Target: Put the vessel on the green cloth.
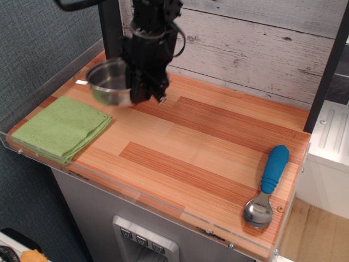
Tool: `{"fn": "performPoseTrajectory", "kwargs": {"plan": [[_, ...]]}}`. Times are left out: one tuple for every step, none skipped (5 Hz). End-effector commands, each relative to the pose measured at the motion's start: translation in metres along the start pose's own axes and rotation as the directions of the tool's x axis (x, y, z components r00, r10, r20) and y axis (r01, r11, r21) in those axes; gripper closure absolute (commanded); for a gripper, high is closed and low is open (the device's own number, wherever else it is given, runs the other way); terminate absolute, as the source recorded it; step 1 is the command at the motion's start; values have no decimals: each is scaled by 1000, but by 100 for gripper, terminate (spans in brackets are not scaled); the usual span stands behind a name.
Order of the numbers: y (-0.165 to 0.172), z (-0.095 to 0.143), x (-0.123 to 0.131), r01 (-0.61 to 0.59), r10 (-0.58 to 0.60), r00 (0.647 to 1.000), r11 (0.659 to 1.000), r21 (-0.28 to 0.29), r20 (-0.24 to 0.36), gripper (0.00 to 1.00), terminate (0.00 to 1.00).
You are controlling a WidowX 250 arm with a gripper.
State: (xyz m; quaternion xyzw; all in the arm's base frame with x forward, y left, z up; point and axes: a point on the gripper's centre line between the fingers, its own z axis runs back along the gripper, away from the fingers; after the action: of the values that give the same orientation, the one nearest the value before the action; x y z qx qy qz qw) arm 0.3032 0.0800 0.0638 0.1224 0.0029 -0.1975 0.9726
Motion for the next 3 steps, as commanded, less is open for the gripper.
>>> {"fn": "performPoseTrajectory", "kwargs": {"plan": [[12, 9, -39, -154, 151, 987, 987, 48, 55, 100, 0], [18, -3, -54, -218, 216, 976, 974, 57, 40, 100, 0], [20, -18, -60, -233, 233, 972, 970, 68, 12, 100, 0]]}}
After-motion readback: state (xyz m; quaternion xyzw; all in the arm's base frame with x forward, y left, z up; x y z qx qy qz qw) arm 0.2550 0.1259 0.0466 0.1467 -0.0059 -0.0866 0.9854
